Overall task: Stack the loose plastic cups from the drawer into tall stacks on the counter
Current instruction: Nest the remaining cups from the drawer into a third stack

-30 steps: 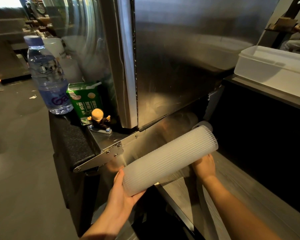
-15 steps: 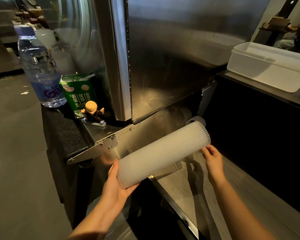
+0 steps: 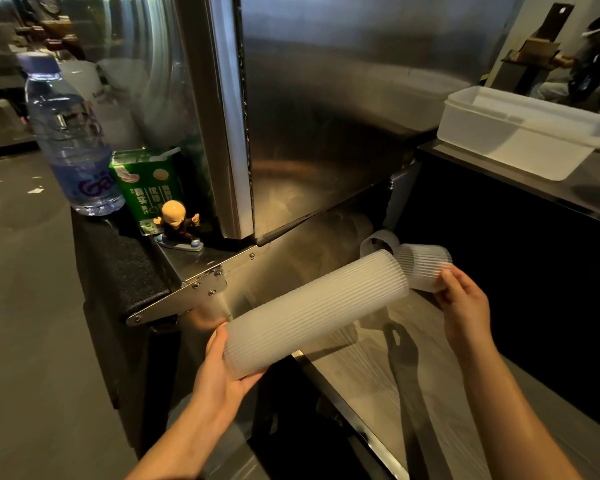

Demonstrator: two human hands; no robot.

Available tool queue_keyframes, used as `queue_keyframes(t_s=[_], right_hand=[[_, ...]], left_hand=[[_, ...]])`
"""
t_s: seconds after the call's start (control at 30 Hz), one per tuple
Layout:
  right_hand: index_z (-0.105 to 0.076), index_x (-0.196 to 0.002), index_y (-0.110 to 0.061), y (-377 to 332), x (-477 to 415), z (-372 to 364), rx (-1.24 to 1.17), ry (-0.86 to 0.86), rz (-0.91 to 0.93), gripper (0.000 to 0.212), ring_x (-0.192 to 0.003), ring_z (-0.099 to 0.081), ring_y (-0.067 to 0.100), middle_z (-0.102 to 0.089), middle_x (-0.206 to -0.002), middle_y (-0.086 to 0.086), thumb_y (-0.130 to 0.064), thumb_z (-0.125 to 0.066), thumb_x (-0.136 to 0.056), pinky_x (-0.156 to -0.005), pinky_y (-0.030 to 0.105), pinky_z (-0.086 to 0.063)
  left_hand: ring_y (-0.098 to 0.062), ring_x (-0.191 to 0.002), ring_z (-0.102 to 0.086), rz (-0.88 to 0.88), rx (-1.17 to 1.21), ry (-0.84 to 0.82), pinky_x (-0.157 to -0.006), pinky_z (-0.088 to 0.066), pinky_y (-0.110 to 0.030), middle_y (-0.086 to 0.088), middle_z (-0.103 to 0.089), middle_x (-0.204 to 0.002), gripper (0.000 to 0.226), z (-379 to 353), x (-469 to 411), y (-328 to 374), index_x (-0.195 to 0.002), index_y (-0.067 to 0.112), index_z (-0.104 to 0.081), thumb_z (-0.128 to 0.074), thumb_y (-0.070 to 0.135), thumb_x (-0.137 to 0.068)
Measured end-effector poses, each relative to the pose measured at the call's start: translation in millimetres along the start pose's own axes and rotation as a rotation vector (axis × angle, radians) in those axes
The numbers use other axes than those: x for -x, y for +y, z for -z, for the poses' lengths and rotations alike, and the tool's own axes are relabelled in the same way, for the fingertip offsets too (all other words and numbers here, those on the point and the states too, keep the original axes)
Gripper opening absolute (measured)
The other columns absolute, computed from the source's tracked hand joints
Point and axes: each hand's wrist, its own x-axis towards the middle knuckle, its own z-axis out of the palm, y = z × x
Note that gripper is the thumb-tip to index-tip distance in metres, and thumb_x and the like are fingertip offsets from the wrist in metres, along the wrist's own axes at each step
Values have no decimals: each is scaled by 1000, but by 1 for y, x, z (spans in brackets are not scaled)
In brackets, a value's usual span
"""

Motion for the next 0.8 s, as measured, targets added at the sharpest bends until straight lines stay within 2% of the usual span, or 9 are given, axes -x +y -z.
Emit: queue_keyframes(t_s=[0.1, 0.27, 0.43, 0.57, 0.7, 0.8], right_hand=[[-59, -94, -26, -16, 1, 1, -102, -40, 12, 15, -86, -57, 3, -60, -94, -7, -18, -46, -92, -69, 11, -49], [-60, -95, -24, -18, 12, -5, 5, -159, 26, 22, -88, -56, 9, -60, -95, -4, -13, -41, -95, -79, 25, -46], [-59, -97, -25, -13, 18, -9, 79, -233, 38, 25, -96, -54, 12, -59, -99, -5, -9, -40, -94, -86, 27, -43], [-59, -91, -26, -9, 25, -13, 174, -310, 37, 27, -98, -52, 12, -58, -98, -6, -7, -41, -93, -93, 31, -38], [-58, -89, -26, -9, 34, -20, 142, -330, -10, 28, -97, -50, 7, -56, -97, -8, -6, -40, -93, -93, 29, -38], [-57, -93, -27, -7, 34, -21, 133, -332, -31, 27, -105, -48, 14, -56, -99, -8, -7, -39, -94, -96, 31, -37]], left_hand=[[-33, -107, -55, 15, -19, 8, -72, -52, -44, -12, -52, -122, 38, 5, -3, -2, -131, 26, -46, -45, 38, -95], [-34, -109, -55, 22, -36, -4, -71, -54, -43, -13, -51, -125, 41, 8, -4, -4, -132, 26, -45, -45, 40, -94], [-30, -105, -57, 3, -32, -18, -68, -54, -41, -12, -52, -124, 40, 9, -2, -3, -132, 26, -45, -44, 40, -94], [-31, -109, -54, 1, -43, -10, -70, -52, -42, -13, -50, -127, 40, 10, 1, -2, -132, 25, -46, -43, 39, -95], [-31, -111, -53, -9, -38, 1, -69, -51, -42, -12, -50, -127, 40, 10, 5, -1, -132, 24, -46, -43, 39, -95], [-30, -106, -55, -22, -28, 7, -70, -51, -43, -11, -51, -123, 36, 10, 7, 1, -129, 26, -48, -43, 38, -95]])
